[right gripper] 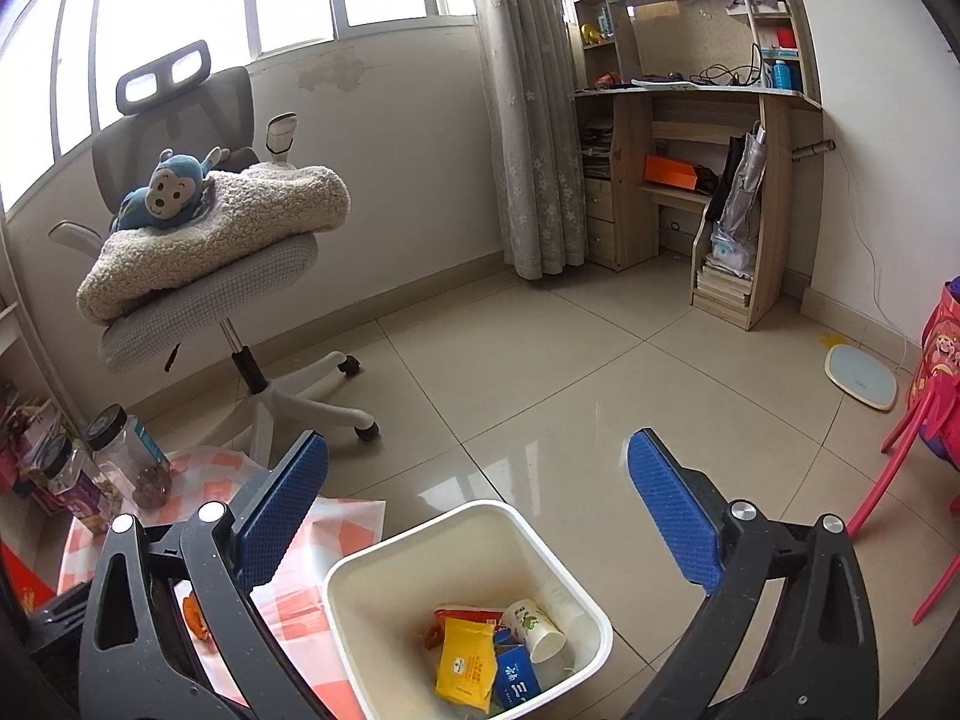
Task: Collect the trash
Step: 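Release the yellow packet into the white bin with the left tool, then move both tools back over the table toward the remaining items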
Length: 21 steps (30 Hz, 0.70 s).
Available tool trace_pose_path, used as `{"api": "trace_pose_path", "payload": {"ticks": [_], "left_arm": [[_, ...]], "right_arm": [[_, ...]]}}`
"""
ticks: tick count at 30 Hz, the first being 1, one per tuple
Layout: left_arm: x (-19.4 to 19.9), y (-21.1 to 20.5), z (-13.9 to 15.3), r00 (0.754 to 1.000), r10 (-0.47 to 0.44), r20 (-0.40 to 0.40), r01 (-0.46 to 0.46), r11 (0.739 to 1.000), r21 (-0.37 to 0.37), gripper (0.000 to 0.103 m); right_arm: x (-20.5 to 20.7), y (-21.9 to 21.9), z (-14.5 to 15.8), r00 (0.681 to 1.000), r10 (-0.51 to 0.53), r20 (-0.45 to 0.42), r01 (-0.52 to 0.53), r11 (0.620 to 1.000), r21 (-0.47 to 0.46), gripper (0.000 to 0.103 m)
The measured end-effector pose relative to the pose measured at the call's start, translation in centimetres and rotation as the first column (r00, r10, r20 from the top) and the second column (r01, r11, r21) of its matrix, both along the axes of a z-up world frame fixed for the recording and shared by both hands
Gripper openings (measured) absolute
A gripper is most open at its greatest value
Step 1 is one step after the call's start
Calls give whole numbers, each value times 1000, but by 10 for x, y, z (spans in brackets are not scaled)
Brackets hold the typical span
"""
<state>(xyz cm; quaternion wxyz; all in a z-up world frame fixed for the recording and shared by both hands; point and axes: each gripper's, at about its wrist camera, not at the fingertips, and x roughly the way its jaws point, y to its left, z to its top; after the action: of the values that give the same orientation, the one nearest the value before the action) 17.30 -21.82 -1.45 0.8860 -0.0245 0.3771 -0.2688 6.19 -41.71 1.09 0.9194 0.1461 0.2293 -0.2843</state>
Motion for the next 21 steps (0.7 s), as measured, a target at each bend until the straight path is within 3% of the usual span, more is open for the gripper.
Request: {"api": "trace_pose_path", "payload": {"ticks": [2, 4, 6, 9, 12, 16, 21], "left_arm": [[-7, 14, 14, 990, 77, 120, -82, 996, 41, 82], [-17, 23, 26, 958, 144, 246, -167, 983, 79, 91], [-22, 32, 34, 924, 182, 336, -230, 967, 109, 92], [-25, 45, 37, 882, 241, 406, -320, 937, 140, 94], [-24, 60, 37, 852, 276, 444, -374, 915, 149, 96], [-18, 84, 31, 831, 323, 453, -435, 884, 168, 96], [13, 121, 12, 846, 388, 366, -486, 842, 232, 96]], "right_arm": [[5, 14, -1, 1000, -1, -18, 0, 999, -45, 96], [11, 31, -2, 1000, 1, -30, -3, 996, -85, 96], [15, 47, -2, 999, 25, -26, -28, 994, -101, 96], [24, 70, -3, 997, 68, -33, -71, 991, -114, 96], [32, 92, -5, 994, 99, -37, -103, 986, -131, 96], [42, 121, -7, 989, 137, -47, -143, 975, -170, 96], [59, 145, -13, 980, 181, -81, -192, 968, -163, 96]]}}
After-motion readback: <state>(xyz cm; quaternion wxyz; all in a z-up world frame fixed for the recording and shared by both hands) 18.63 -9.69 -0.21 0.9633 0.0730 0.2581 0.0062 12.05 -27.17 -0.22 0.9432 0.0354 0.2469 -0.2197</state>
